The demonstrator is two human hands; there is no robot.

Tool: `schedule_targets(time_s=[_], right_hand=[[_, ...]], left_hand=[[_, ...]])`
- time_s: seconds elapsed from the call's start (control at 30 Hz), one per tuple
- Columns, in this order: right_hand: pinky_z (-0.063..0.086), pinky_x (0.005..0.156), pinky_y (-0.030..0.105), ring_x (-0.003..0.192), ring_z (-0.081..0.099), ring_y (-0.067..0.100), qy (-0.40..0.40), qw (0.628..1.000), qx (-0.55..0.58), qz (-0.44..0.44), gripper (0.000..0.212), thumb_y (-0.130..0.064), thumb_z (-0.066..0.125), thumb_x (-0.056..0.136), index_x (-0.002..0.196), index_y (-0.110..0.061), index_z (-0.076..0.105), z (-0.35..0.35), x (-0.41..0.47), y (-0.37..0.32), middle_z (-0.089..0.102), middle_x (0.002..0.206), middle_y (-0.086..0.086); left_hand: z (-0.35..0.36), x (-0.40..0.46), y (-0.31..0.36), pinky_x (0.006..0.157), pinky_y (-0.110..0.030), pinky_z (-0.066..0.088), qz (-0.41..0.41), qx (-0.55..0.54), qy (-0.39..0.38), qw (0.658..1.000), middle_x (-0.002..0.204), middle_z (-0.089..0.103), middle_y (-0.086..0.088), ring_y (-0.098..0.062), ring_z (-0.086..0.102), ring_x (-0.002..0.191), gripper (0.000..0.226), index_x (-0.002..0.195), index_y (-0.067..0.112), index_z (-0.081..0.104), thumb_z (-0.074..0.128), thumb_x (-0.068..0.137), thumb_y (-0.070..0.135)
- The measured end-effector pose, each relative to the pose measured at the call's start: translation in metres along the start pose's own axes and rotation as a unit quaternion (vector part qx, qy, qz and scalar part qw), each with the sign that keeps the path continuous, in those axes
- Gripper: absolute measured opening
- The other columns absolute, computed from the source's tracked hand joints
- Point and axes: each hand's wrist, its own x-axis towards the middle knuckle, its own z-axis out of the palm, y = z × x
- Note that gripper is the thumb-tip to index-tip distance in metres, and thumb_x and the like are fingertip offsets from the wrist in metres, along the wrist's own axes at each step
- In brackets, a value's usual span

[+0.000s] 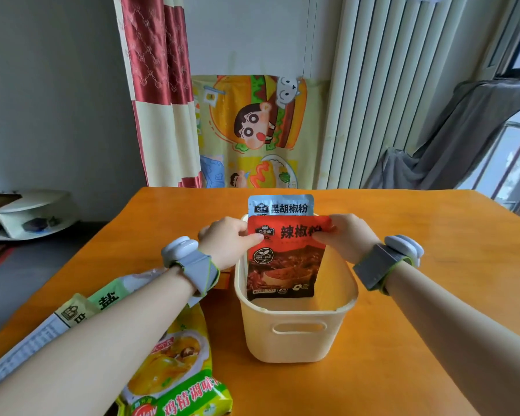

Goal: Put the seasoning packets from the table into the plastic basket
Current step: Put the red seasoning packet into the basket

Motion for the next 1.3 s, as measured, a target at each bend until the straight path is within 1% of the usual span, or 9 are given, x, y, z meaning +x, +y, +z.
schedule_targets(time_s=[0.07,0.2,0.4,0.57,0.67,0.8,0.97,1.13,1.3], right_hand=[[0.046,0.069,0.036,0.078,0.059,0.032,0.004,1.0,-0.005,0.014,0.027,-0.031,0.061,0.081,0.084,-0.003,0.064,0.001,0.009,0.001,0.066,0.084,0.016],[0.033,0.072,0.031,0.074,0.049,0.026,-0.013,0.996,-0.079,0.04,0.024,-0.035,0.058,0.081,0.068,-0.019,0.046,0.007,0.022,-0.002,0.048,0.064,-0.002],[0.029,0.075,0.032,0.072,0.047,0.027,-0.025,0.992,-0.122,0.034,0.035,-0.028,0.046,0.088,0.056,-0.022,0.034,0.012,0.031,-0.005,0.042,0.058,-0.003],[0.044,0.078,0.037,0.088,0.059,0.032,-0.018,0.985,-0.174,0.001,0.021,-0.02,0.045,0.09,0.11,-0.015,0.048,0.012,0.043,-0.011,0.064,0.098,0.01],[0.051,0.081,0.042,0.106,0.056,0.033,0.041,0.989,-0.135,-0.051,0.03,-0.016,0.045,0.092,0.122,-0.014,0.047,0.007,0.042,-0.011,0.055,0.125,0.011],[0.053,0.08,0.045,0.093,0.063,0.033,0.006,0.986,-0.104,-0.134,0.022,-0.011,0.044,0.089,0.095,-0.007,0.065,0.005,0.026,-0.02,0.069,0.102,0.013],[0.055,0.073,0.04,0.082,0.067,0.026,0.033,0.967,-0.047,-0.247,0.019,-0.019,0.05,0.09,0.092,-0.013,0.067,0.005,-0.02,-0.064,0.073,0.088,0.008],[0.052,0.068,0.04,0.078,0.063,0.026,-0.057,0.932,0.012,-0.358,0.024,-0.023,0.045,0.085,0.089,-0.013,0.067,0.036,-0.083,-0.135,0.07,0.088,0.007],[0.051,0.08,0.04,0.102,0.058,0.03,-0.199,0.91,-0.103,-0.349,0.022,-0.021,0.043,0.092,0.102,-0.021,0.063,0.091,-0.1,-0.167,0.064,0.112,0.007]], left_hand=[[0.0,0.006,0.004,0.081,-0.035,0.034,-0.012,0.046,0.014,0.999,0.07,0.061,-0.008,-0.028,0.054,0.084,0.042,0.061,0.009,0.053,0.055,0.084,0.045],[0.003,0.019,0.005,0.094,-0.04,0.023,-0.019,0.143,0.019,0.989,0.115,0.054,-0.001,-0.026,0.033,0.117,0.034,0.064,0.015,0.052,0.055,0.084,0.041],[0.008,0.029,0.005,0.094,-0.039,0.027,-0.059,0.161,0.012,0.985,0.122,0.047,-0.003,-0.028,0.03,0.118,0.029,0.061,0.017,0.055,0.059,0.083,0.036],[0.013,0.042,0.014,0.09,-0.037,0.038,-0.06,0.171,-0.03,0.983,0.133,0.041,-0.014,-0.031,0.043,0.112,0.009,0.092,0.011,0.053,0.055,0.085,0.015],[0.016,0.042,0.01,0.095,-0.04,0.043,0.005,0.048,0.04,0.998,0.15,0.017,-0.013,-0.033,0.048,0.12,0.062,0.134,0.013,0.033,0.063,0.08,0.014],[0.007,0.027,0.004,0.096,-0.03,0.039,0.063,-0.032,0.062,0.996,0.139,0.037,-0.011,-0.028,0.048,0.119,0.051,0.133,0.01,0.037,0.057,0.086,0.014],[-0.017,-0.026,-0.012,0.073,-0.013,0.044,0.122,-0.103,0.132,0.978,0.114,0.05,0.0,-0.015,0.057,0.094,0.028,0.114,0.011,0.056,0.051,0.087,0.004],[-0.056,-0.104,-0.065,0.071,-0.035,0.053,0.115,-0.02,0.146,0.982,0.102,0.06,-0.005,-0.025,0.064,0.076,0.015,0.095,0.011,0.065,0.053,0.085,0.009],[-0.073,-0.159,-0.12,0.075,-0.039,0.051,-0.023,0.063,0.175,0.982,0.114,0.055,-0.009,-0.028,0.061,0.08,0.019,0.101,0.009,0.061,0.056,0.084,0.004]])
